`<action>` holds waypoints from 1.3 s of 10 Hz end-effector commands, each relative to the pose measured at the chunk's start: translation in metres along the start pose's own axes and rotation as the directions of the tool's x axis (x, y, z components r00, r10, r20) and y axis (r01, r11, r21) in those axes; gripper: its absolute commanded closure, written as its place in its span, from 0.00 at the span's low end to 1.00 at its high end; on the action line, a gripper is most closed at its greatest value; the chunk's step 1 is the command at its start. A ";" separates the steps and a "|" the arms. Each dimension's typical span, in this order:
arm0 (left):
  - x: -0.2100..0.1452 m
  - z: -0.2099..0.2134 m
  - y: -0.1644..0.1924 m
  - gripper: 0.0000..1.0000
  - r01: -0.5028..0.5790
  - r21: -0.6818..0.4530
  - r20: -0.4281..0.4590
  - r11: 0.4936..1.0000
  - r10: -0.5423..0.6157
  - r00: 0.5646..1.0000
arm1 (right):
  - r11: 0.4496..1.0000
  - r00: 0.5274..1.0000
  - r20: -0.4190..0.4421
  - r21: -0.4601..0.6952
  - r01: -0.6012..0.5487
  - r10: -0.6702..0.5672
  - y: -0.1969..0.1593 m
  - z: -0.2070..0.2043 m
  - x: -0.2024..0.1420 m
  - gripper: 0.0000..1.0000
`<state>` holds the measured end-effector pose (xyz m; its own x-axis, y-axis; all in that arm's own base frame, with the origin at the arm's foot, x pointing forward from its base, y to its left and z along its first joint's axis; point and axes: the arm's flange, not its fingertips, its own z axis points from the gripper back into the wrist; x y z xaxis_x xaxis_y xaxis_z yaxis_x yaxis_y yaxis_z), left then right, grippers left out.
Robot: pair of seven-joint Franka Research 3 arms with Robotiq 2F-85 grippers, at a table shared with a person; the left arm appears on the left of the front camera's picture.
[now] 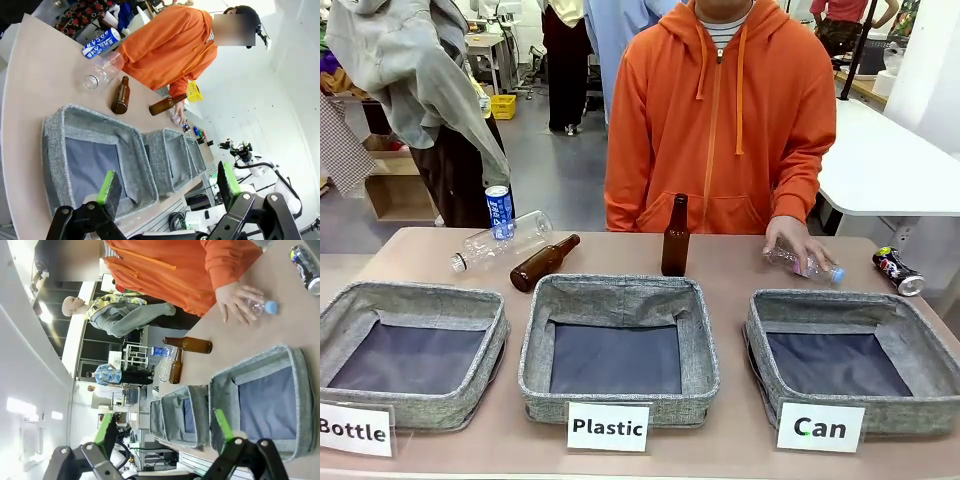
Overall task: Sort the can waste into the basket.
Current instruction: Pick up the can waste from the table and place it in the right Fabric basket.
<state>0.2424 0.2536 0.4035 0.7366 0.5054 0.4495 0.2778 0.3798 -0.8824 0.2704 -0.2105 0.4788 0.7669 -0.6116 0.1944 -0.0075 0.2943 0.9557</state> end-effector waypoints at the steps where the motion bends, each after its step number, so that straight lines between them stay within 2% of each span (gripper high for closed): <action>1: 0.011 -0.001 -0.002 0.00 0.054 0.078 -0.148 0.996 -0.042 0.988 | 1.000 1.000 0.011 0.021 -0.009 0.009 0.001 -0.002 0.004 0.00; 2: 0.035 -0.003 0.002 0.00 0.082 0.132 -0.190 0.988 -0.056 0.980 | 1.000 1.000 0.011 0.021 -0.009 0.009 0.001 -0.002 0.004 0.00; 3: 0.058 -0.019 0.001 0.00 0.162 0.143 -0.260 0.976 -0.121 0.958 | 1.000 1.000 0.011 0.021 -0.009 0.009 0.001 -0.002 0.004 0.00; 4: 0.090 -0.045 0.005 0.00 0.259 0.152 -0.321 0.954 -0.200 0.926 | 1.000 1.000 0.011 0.021 -0.009 0.009 0.001 -0.002 0.004 0.00; 6: 0.136 -0.130 0.004 0.00 0.424 0.136 -0.455 0.895 -0.324 0.829 | 1.000 1.000 0.011 0.021 -0.009 0.009 0.001 -0.002 0.004 0.00; 8: 0.150 -0.229 0.006 0.00 0.572 0.047 -0.549 0.819 -0.457 0.699 | 1.000 1.000 0.011 0.021 -0.009 0.009 0.001 -0.002 0.004 0.00; 10: 0.138 -0.303 0.008 0.00 0.691 -0.001 -0.586 0.723 -0.560 0.585 | 1.000 1.000 0.011 0.021 -0.009 0.009 0.001 -0.002 0.004 0.00; 11: 0.130 -0.332 0.012 0.00 0.727 -0.029 -0.606 0.686 -0.591 0.533 | 1.000 1.000 0.011 0.021 -0.009 0.009 0.001 -0.002 0.004 0.00; 12: 0.129 -0.346 0.013 0.00 0.784 0.028 -0.595 0.620 -0.620 0.511 | 1.000 1.000 0.011 0.021 -0.009 0.009 0.001 -0.002 0.004 0.00; 13: 0.133 -0.330 0.003 0.00 0.684 -0.008 -0.630 0.730 -0.534 0.564 | 1.000 1.000 0.011 0.021 -0.009 0.009 0.001 -0.002 0.004 0.00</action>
<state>0.5563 0.0459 0.4038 0.6175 -0.4503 0.6449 0.7341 0.6243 -0.2671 0.2719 -0.2098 0.4784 0.7670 -0.6147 0.1842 0.0012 0.2885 0.9575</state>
